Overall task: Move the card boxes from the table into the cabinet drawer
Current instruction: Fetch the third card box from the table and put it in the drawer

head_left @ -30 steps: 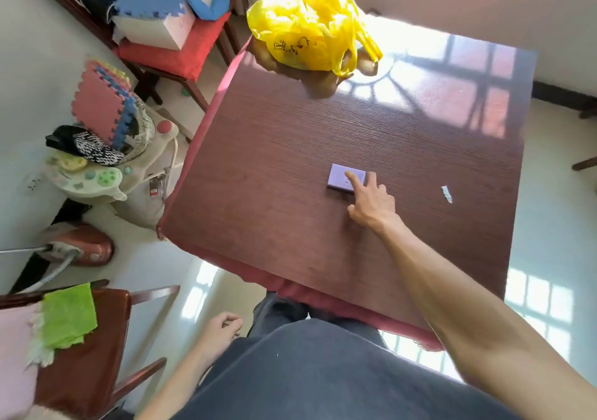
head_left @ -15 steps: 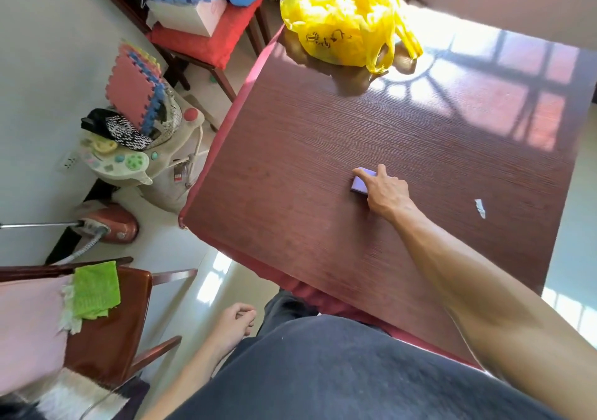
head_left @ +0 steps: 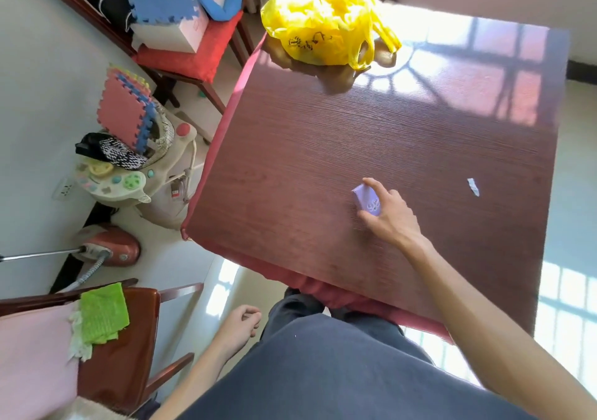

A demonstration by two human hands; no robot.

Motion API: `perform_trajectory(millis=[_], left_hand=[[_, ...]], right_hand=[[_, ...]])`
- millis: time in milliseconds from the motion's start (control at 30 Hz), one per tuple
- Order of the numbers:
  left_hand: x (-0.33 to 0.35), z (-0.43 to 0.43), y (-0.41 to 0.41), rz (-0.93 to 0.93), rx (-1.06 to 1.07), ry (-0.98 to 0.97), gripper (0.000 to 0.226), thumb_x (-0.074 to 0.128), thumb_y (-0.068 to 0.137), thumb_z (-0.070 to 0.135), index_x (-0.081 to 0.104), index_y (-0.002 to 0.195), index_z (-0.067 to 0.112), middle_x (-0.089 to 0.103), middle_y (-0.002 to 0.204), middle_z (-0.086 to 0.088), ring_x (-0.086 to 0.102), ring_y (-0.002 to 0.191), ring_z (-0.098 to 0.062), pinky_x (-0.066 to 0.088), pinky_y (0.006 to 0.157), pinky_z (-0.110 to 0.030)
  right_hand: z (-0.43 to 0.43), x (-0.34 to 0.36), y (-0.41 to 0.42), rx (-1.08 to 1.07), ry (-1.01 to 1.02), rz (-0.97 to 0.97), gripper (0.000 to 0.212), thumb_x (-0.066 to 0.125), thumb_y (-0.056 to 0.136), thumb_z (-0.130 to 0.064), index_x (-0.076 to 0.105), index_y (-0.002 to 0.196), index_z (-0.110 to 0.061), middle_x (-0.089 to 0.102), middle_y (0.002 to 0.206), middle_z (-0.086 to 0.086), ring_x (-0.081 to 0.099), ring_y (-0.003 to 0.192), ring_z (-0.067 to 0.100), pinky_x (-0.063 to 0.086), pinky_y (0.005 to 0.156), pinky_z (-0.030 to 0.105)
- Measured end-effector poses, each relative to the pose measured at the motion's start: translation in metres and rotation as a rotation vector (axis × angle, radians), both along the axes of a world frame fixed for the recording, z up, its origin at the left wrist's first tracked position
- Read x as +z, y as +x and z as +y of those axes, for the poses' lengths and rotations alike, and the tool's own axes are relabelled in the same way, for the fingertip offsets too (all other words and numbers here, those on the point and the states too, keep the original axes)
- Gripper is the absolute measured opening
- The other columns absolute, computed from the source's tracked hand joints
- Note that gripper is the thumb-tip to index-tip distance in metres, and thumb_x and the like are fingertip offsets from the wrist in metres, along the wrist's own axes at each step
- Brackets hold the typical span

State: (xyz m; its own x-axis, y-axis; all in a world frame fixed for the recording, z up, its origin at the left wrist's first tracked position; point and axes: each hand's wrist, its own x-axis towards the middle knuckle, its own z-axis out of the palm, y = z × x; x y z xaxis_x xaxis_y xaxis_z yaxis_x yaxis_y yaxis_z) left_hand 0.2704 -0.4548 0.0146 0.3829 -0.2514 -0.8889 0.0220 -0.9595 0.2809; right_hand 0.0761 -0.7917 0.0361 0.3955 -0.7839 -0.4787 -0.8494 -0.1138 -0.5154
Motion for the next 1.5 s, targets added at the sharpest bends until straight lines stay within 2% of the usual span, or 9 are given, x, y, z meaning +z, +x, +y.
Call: perform_trajectory(millis=[100,200,333,467,667,933,1100,1400,1500], left_hand=[[-0.003,0.001,0.017,0.025,-0.065,-0.015,0.018,0.054,0.093,0.029,0.061,0.108,0.021,0.068,0.094,-0.001,0.061,0.074,-0.011,0.048,0.066,-0.022],[-0.013,-0.001,0.039,0.035,-0.168,-0.024,0.020,0.054,0.093,0.028,0.062,0.109,0.018,0.068,0.090,-0.001,0.059,0.069,-0.010,0.045,0.060,-0.019],[-0.028,-0.006,0.062,0.054,-0.349,-0.019,0.020,0.055,0.094,0.023,0.061,0.110,0.012,0.065,0.085,-0.003,0.057,0.065,-0.011,0.041,0.052,-0.016],[-0.036,-0.014,0.077,0.047,-0.520,-0.013,0.019,0.054,0.094,0.015,0.061,0.109,0.006,0.062,0.079,-0.007,0.054,0.065,-0.018,0.044,0.056,-0.021],[-0.043,-0.035,0.080,0.026,-0.770,0.004,0.021,0.053,0.095,0.016,0.061,0.111,0.004,0.064,0.086,-0.012,0.054,0.064,-0.019,0.040,0.053,-0.024],[-0.041,-0.054,0.040,0.090,-1.027,-0.046,0.015,0.053,0.095,0.010,0.061,0.106,0.003,0.061,0.077,-0.009,0.053,0.059,-0.017,0.043,0.051,-0.021],[-0.040,-0.063,0.003,0.125,-1.212,-0.011,0.016,0.053,0.096,0.010,0.062,0.106,0.001,0.061,0.076,-0.010,0.052,0.060,-0.020,0.045,0.064,-0.033],[-0.026,-0.074,-0.118,0.129,-1.565,0.021,0.010,0.051,0.097,0.008,0.060,0.100,0.005,0.059,0.069,-0.008,0.049,0.049,-0.013,0.039,0.043,-0.019],[-0.019,-0.062,-0.172,0.135,-1.670,0.016,0.014,0.050,0.097,0.010,0.061,0.102,0.004,0.059,0.072,-0.008,0.049,0.053,-0.015,0.038,0.048,-0.022]], right_hand=[[0.046,0.005,-0.035,-0.271,0.113,-0.197,0.071,0.071,0.078,-0.049,0.036,0.138,-0.062,0.059,0.110,-0.005,0.062,0.098,0.019,0.050,0.085,0.038],[0.096,0.007,-0.064,-0.577,0.268,-0.390,0.067,0.079,0.080,-0.043,0.043,0.132,-0.064,0.066,0.114,-0.002,0.077,0.079,0.023,0.063,0.073,0.040],[0.169,0.012,-0.090,-0.927,0.335,-0.529,0.060,0.080,0.081,-0.034,0.051,0.125,-0.061,0.070,0.114,0.009,0.079,0.075,0.030,0.061,0.058,0.029],[0.235,0.020,-0.102,-1.181,0.303,-0.573,0.055,0.080,0.079,-0.038,0.053,0.122,-0.059,0.074,0.109,0.010,0.079,0.077,0.032,0.057,0.063,0.031],[0.324,0.022,-0.113,-1.469,0.293,-0.565,0.054,0.077,0.073,-0.048,0.053,0.119,-0.063,0.077,0.097,0.002,0.079,0.076,0.032,0.059,0.057,0.025],[0.415,0.028,-0.124,-1.728,0.245,-0.567,0.039,0.077,0.086,-0.038,0.058,0.098,-0.069,0.072,0.109,0.013,0.078,0.074,0.035,0.061,0.070,0.040],[0.461,0.030,-0.130,-1.902,0.195,-0.609,0.040,0.077,0.086,-0.039,0.055,0.109,-0.064,0.072,0.110,0.009,0.079,0.075,0.033,0.059,0.058,0.030],[0.571,0.017,-0.136,-2.258,0.069,-0.726,0.053,0.079,0.086,-0.029,0.053,0.120,-0.061,0.078,0.100,0.008,0.078,0.079,0.036,0.053,0.059,0.034],[0.607,0.013,-0.141,-2.355,0.033,-0.768,0.052,0.078,0.087,-0.028,0.053,0.117,-0.064,0.078,0.097,0.007,0.078,0.080,0.036,0.052,0.058,0.033]])
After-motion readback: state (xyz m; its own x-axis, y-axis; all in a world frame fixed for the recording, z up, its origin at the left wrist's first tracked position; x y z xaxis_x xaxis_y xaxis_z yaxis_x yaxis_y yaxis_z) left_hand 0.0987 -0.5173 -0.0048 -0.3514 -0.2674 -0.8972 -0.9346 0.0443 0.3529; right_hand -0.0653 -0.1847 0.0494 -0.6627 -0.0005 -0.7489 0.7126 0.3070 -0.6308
